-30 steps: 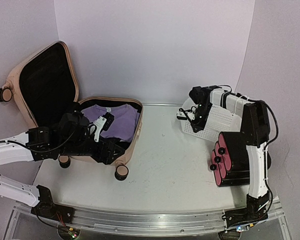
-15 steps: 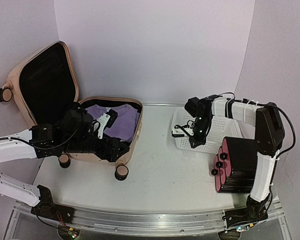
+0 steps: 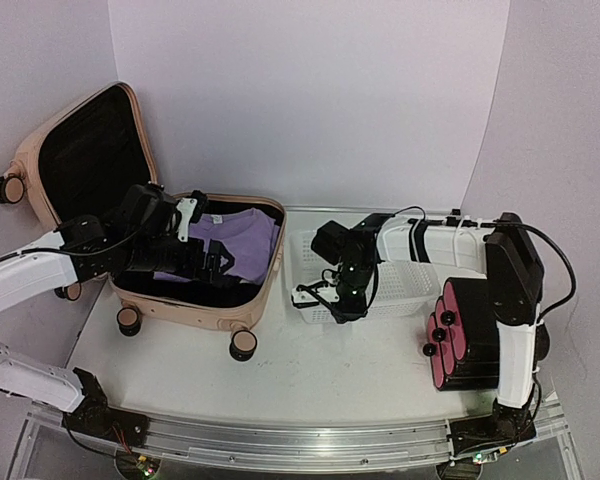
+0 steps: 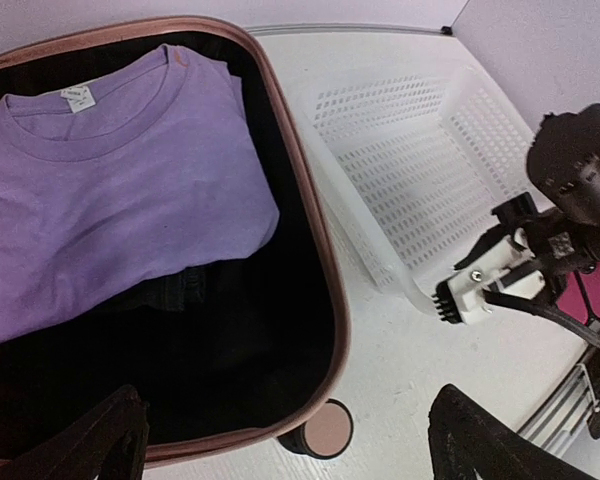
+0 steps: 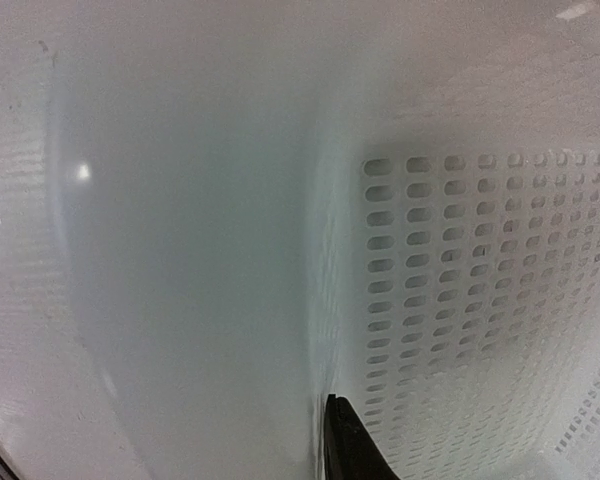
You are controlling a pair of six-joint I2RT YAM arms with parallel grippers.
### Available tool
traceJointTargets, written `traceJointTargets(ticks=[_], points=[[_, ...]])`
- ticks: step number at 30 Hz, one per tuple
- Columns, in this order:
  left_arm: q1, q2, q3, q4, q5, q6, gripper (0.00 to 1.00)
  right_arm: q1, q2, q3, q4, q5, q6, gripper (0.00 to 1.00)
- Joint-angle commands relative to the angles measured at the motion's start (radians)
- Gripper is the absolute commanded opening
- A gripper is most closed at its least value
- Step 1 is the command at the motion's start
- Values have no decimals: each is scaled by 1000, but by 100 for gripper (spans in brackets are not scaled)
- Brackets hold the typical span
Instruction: Open, take out, and arrange the luggage
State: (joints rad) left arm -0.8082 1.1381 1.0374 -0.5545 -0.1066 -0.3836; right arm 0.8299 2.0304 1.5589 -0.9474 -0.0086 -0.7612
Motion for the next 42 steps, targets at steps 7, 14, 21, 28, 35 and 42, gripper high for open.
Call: traceJointTargets(ticks=[7, 14, 21, 28, 35, 42], points=[[126, 149, 175, -86, -7, 130, 98, 25, 22, 64, 27, 6, 243, 28], [127, 193, 182, -63, 46, 109, 96, 44, 74, 94, 99, 93, 390, 22], [128, 166, 132, -35, 60, 109, 96, 46, 99, 114, 142, 134, 397, 34], [128, 161, 91, 48, -37, 346, 100, 45, -91, 18, 163, 134, 508, 96], [138, 127, -42, 325, 102, 1037, 97, 45, -343, -140, 203, 17, 729, 98], [197, 366, 152, 122, 219, 1466, 80, 45, -529, -251, 133, -68, 882, 98]])
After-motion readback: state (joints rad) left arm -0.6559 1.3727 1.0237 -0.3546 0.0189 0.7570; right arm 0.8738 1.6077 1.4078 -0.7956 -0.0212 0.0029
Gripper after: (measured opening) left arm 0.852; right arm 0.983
